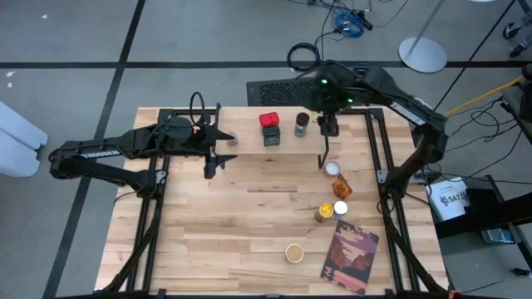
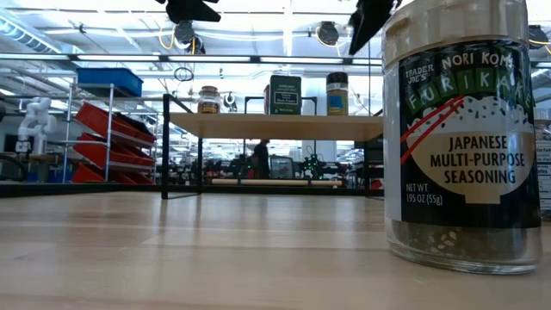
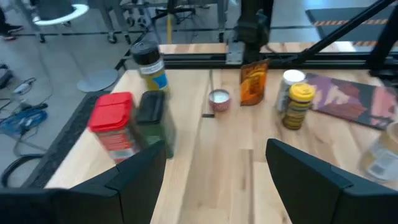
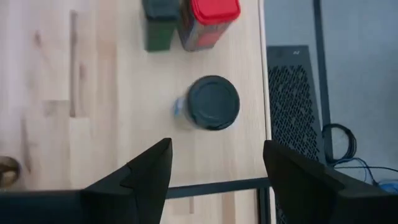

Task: Shelf spices
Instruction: Put the yellow spice bottle on the shelf

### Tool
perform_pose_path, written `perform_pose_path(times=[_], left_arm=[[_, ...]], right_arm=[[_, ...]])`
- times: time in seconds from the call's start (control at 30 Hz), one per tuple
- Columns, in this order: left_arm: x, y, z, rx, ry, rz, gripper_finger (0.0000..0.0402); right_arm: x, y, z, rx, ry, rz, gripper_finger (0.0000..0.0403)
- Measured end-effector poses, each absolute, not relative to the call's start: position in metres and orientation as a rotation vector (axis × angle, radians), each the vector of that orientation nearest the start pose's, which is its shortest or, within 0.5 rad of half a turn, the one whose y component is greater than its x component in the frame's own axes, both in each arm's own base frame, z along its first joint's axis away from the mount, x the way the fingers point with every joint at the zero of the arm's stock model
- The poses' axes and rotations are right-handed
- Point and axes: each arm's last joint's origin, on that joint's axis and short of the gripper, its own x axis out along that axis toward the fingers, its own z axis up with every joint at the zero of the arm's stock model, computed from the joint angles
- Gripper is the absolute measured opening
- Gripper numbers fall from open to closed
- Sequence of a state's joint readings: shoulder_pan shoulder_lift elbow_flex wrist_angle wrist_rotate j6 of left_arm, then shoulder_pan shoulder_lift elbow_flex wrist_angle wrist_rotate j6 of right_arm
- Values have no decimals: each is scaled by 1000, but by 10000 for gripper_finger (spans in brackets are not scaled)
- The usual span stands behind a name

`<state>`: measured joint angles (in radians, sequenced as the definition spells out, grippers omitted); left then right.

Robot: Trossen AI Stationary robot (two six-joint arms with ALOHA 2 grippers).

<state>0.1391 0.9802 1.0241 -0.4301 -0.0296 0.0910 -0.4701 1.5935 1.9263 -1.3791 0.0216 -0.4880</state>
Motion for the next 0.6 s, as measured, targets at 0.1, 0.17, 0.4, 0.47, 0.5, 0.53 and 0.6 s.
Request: perform_pose_path(times=[0.1,0.17,0.4,0.47,0.5,0.53,0.6], left_arm=[[204,25,359,59,373,97,286],[205,21,359,54,360,39,286],[217,6,358,33,328,-74,286],[222,2,356,27,335,-91,286],[225,0,354,15,341,-104,286],[228,-3,352,8,351,-128,286],[234,-11,346,-13,379,-180,286]], right_arm=[[241,-111,437,-193,1036,-194,240],[230,-96,447,-182,997,-191,240],[202,-44,468,-80,898,-147,240],[197,-31,467,-44,918,-134,240],[196,-25,467,-31,932,-129,240],[195,-18,466,-21,948,-119,240],[194,-6,464,3,967,-88,240]])
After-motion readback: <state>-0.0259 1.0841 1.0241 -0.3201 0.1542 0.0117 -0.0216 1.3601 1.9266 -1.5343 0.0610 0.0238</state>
